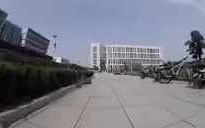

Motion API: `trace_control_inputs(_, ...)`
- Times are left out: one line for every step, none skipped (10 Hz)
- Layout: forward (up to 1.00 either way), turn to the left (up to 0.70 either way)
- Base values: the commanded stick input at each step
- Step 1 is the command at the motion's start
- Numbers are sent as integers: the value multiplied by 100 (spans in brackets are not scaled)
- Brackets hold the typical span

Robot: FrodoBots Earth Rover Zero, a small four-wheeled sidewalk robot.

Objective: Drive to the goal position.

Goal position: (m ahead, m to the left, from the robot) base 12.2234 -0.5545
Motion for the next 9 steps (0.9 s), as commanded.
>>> trace_control_inputs(70,0)
trace_control_inputs(70,0)
trace_control_inputs(70,0)
trace_control_inputs(70,0)
trace_control_inputs(70,0)
trace_control_inputs(70,0)
trace_control_inputs(70,0)
trace_control_inputs(70,0)
trace_control_inputs(70,0)
